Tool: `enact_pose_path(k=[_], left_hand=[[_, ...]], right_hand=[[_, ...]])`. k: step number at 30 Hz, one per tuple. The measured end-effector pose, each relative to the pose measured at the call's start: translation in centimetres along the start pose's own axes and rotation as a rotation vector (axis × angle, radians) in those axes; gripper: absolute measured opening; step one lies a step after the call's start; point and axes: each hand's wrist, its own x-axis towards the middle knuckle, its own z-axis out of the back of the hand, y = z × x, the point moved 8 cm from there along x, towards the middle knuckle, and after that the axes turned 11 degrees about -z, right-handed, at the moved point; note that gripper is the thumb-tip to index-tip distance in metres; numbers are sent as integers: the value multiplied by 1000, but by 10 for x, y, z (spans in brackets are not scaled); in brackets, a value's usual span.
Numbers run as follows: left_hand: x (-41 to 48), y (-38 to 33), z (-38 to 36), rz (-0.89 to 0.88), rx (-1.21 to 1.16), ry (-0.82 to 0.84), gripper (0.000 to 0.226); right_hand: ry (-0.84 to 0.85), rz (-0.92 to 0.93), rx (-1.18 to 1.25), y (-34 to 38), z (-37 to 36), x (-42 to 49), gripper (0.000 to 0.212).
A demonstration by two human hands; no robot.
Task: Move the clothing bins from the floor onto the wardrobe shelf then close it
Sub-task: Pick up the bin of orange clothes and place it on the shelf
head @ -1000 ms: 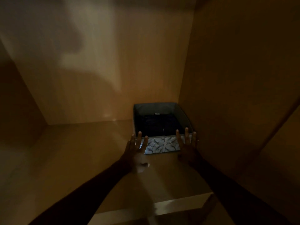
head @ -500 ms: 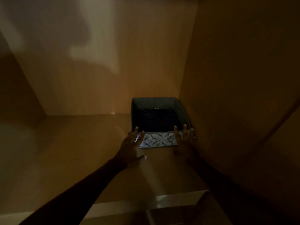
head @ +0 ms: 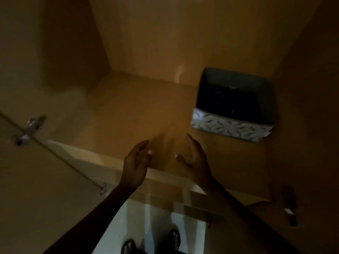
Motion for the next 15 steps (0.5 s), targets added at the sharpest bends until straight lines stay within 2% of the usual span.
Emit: enact_pose_path(k=[9,15], left_hand=[[-193,51,145,305,97,-410,46],[-344,42,232,425,146,-671,39]], right_hand=[[504,158,-2,67,-152,-110,76],[720,338,-129,116,-237,-229,75]])
